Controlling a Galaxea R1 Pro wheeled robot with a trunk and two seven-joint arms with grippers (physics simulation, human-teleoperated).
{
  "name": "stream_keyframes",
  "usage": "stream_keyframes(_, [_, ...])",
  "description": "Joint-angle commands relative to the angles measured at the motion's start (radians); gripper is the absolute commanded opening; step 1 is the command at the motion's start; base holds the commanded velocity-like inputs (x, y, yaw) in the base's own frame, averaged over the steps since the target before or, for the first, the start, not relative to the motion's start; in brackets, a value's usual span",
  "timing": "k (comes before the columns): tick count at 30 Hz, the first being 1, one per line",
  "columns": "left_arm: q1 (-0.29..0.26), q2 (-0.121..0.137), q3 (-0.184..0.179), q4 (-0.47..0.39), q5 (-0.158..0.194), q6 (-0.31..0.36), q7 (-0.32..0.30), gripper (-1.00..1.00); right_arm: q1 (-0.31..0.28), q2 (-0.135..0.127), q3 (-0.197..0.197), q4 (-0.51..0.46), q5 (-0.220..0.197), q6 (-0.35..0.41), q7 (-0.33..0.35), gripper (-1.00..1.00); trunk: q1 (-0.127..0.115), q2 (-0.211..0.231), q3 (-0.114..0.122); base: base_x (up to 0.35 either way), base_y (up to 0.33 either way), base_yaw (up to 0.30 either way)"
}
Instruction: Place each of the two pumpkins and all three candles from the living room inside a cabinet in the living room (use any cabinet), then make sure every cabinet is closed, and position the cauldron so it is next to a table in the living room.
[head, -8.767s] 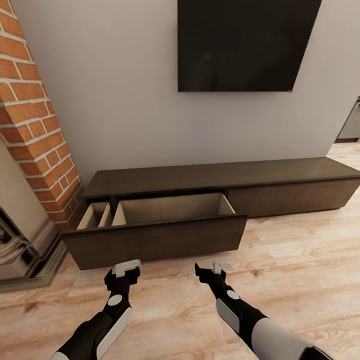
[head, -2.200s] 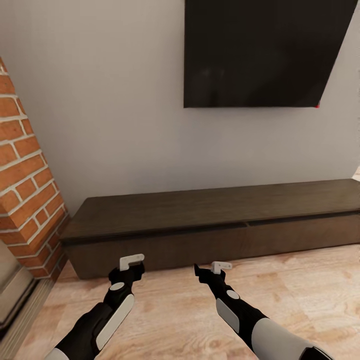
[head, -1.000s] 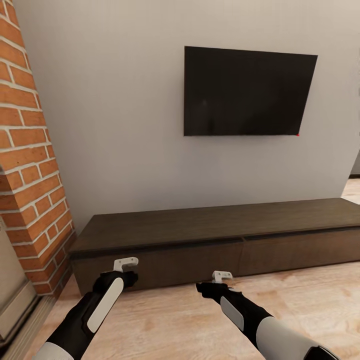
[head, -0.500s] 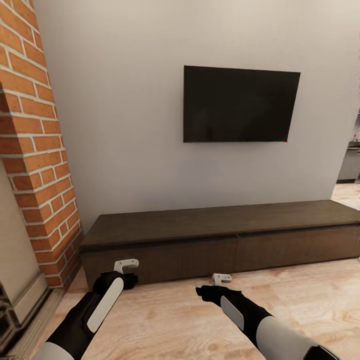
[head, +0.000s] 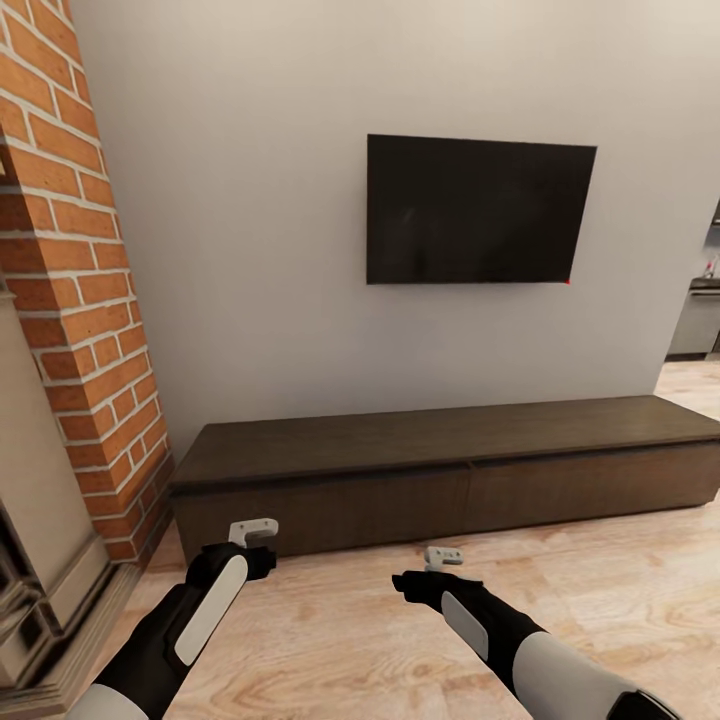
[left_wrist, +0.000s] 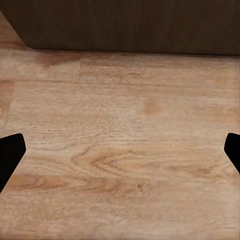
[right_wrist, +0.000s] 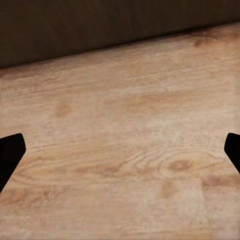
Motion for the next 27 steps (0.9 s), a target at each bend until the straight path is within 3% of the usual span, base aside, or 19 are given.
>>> stream_keyframes(1, [-0.001, 0.001, -0.003, -0.001, 0.011, 0.001, 0.01, 1.0, -0.001, -0.001, 0.006, -0.001, -0.007, 0.003, -0.005, 1.0, -0.004, 0.007, 0.0, -0.002, 0.0, 0.0])
stream_keyframes(16, [-0.001, -0.002, -0.005, 0.005, 0.011, 0.002, 0.01, 1.0, -0.001, -0.001, 0.006, 0.0, -0.007, 0.003, -0.006, 1.0, -0.062, 0.112, 0.023, -0.002, 0.0, 0.0])
stream_keyframes(27, [-0.001, -0.003, -0.004, 0.007, 0.011, 0.002, 0.012, 1.0, -0.001, -0.001, 0.006, 0.001, -0.007, 0.003, -0.005, 1.0, -0.104, 0.189, 0.04, -0.154, 0.0, 0.0])
